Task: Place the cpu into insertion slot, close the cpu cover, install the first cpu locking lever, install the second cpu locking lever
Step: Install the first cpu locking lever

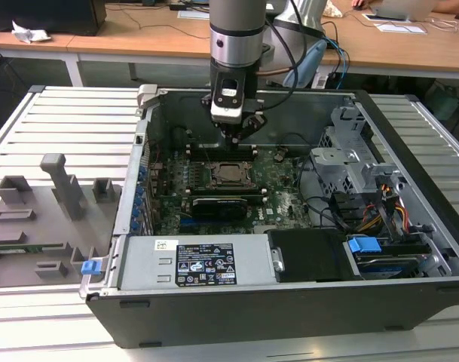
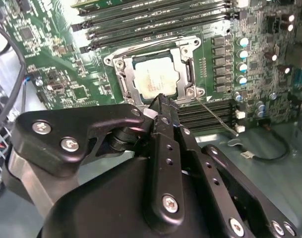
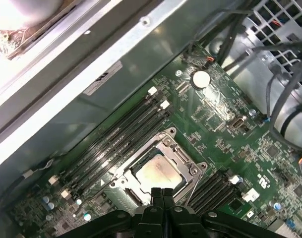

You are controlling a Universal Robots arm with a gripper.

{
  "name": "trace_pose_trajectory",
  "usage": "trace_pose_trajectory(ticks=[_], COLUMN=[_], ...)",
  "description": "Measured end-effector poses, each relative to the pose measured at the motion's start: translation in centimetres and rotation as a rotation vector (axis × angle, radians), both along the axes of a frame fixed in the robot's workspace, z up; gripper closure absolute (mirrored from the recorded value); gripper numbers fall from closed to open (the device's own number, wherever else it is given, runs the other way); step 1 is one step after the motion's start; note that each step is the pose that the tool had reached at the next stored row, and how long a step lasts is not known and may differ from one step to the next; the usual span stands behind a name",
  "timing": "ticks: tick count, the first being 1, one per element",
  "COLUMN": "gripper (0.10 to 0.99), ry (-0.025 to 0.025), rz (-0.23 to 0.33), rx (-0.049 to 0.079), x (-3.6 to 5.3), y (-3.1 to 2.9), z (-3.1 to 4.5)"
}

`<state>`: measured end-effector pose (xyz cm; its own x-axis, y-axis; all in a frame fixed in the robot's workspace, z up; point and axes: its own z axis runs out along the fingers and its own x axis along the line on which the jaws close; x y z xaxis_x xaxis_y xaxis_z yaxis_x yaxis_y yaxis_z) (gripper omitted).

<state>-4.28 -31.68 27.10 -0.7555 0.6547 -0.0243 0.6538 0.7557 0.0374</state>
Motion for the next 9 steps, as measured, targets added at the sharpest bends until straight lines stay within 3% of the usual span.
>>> trace_pose_trajectory(ticks=[9], gripper=[0.98], ry=[0.0], rz=[0.125], rx=[0.0], x=[-0.03], y=[0.0], z=[-0.01])
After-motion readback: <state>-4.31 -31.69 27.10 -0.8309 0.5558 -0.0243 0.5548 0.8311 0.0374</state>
